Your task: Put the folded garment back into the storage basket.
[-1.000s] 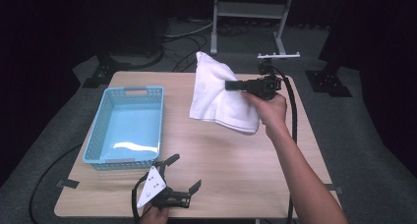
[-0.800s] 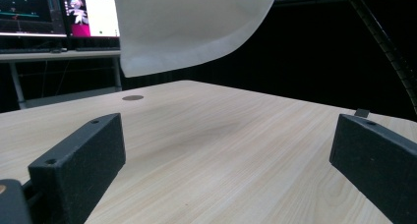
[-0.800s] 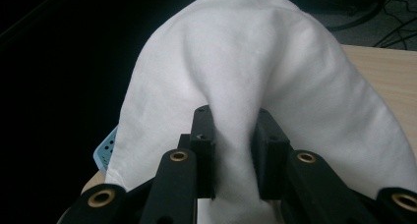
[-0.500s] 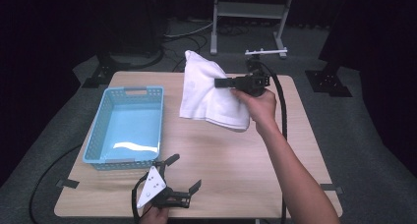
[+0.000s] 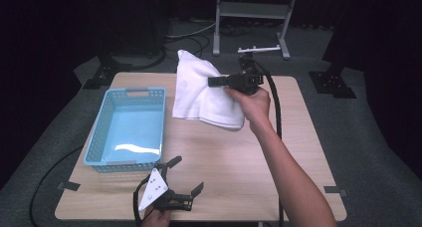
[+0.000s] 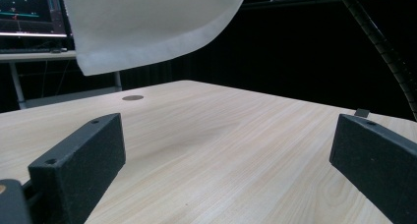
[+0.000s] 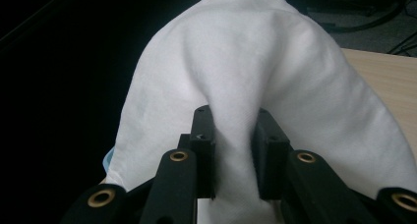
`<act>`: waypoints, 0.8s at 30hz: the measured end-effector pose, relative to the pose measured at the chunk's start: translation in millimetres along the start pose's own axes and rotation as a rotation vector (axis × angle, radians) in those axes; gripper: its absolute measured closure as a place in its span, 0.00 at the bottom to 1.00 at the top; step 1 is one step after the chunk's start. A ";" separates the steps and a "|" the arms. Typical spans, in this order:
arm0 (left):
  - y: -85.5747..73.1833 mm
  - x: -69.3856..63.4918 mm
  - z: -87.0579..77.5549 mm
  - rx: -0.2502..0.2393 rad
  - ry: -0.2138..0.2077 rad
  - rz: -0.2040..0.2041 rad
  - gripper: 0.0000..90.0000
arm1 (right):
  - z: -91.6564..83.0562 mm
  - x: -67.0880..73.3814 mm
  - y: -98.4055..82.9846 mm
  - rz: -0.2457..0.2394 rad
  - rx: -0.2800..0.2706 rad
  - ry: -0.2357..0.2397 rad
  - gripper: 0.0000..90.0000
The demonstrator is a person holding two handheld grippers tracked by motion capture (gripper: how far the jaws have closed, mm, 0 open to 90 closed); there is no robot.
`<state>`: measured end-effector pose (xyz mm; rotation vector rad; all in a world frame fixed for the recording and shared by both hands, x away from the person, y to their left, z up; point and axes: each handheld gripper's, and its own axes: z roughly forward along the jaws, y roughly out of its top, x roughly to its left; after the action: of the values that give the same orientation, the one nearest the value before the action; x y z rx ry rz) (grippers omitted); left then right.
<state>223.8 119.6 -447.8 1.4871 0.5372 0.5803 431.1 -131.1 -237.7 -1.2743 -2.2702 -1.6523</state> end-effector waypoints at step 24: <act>0.0 0.0 0.0 0.000 0.000 0.000 0.00 | 18.9 13.3 8.7 -0.003 0.001 0.025 0.83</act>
<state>223.8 119.7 -447.8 1.4872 0.5372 0.5802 435.4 -107.2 -232.6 -1.2438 -2.2599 -1.6580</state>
